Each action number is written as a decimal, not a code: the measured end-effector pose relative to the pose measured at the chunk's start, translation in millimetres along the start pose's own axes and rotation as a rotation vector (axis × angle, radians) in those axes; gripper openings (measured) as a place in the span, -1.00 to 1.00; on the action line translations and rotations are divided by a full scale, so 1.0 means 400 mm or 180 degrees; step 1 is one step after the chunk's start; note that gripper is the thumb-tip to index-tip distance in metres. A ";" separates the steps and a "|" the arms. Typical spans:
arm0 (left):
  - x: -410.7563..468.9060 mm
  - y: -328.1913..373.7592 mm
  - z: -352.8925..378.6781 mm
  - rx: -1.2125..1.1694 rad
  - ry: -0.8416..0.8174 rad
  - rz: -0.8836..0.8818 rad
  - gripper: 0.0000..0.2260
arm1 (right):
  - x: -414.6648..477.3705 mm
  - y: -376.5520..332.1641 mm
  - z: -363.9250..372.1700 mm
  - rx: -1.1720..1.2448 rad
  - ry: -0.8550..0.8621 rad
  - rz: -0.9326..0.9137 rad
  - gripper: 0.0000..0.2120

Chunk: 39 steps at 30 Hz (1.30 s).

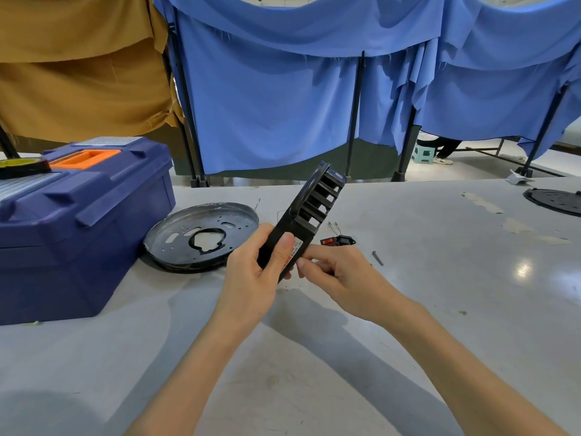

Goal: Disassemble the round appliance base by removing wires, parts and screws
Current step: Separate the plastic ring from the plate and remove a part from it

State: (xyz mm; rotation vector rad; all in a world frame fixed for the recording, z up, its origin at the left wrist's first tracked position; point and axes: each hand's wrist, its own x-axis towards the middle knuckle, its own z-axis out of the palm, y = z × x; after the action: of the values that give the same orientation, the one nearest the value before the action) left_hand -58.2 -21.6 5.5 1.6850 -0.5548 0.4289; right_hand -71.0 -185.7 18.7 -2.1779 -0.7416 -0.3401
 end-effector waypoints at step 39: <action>-0.006 -0.006 -0.015 -0.0115 0.0579 -0.0089 -0.70 | -0.006 0.043 -0.069 -0.0340 -0.0209 0.0503 -0.70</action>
State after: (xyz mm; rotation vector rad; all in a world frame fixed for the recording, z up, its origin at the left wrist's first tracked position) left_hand -58.7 -15.2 3.2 1.5982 -0.4027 0.5425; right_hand -62.4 -216.4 25.3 -2.3415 -0.5938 -0.2324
